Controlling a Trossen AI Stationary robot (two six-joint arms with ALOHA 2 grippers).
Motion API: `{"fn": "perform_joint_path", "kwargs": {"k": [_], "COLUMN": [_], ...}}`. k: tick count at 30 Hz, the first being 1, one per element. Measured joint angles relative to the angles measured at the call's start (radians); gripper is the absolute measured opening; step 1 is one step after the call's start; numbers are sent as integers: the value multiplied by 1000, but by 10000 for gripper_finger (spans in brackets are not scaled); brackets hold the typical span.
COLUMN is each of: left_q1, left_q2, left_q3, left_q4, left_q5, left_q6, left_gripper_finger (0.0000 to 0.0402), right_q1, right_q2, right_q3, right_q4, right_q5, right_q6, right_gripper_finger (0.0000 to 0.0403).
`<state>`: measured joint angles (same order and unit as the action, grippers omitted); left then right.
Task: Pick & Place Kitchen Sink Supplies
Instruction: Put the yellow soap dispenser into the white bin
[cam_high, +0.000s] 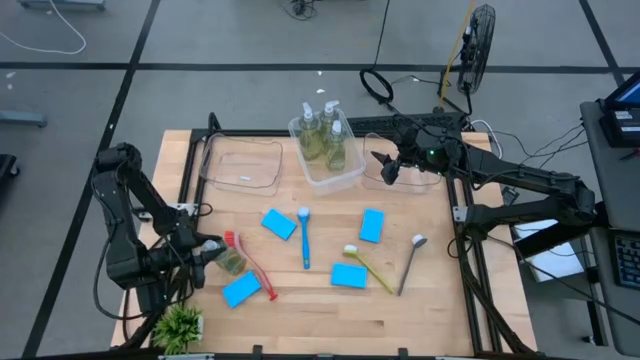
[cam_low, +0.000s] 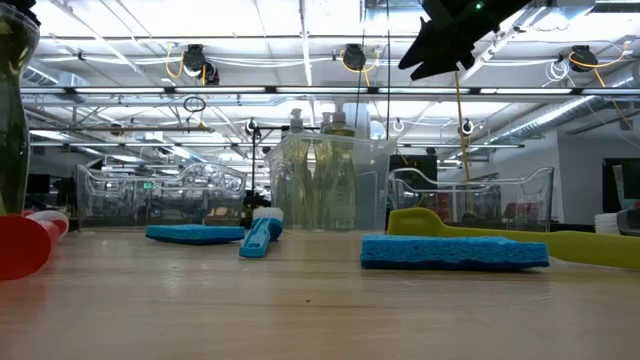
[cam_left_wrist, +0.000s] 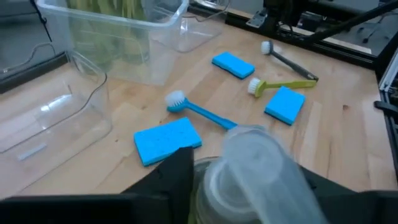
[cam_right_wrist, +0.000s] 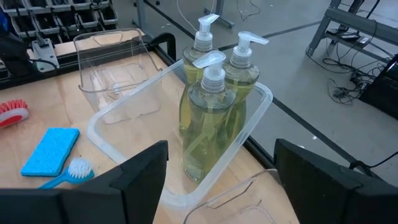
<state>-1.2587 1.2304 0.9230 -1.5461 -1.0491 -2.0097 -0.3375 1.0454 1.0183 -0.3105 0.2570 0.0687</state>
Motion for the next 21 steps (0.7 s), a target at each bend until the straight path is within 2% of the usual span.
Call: {"fn": "perform_joint_path", "kwargs": {"k": [3,8,13,17,21], "left_q1": [-5,-20,-19,17,85], "left_q2": [0,-1,-11,-45,-54], "left_q3": [0,9,77,176,301], "left_q4": [-1,-4,-20,-17,-28], "left_q5": [-3,5,54,47,1], "left_q6": [-1,-28,-35,38,210], "left_gripper_finger": [109,109,109,109,109], "right_q1": [0,0,0,0,0], "right_q2": [0,0,0,0,0], "right_q3": [0,0,0,0,0], "right_q4": [0,0,0,0,0], "right_q5": [0,0,0,0,0], "right_q6": [17,22,22,20,17], "right_gripper_finger": [279,279,279,279,279]}}
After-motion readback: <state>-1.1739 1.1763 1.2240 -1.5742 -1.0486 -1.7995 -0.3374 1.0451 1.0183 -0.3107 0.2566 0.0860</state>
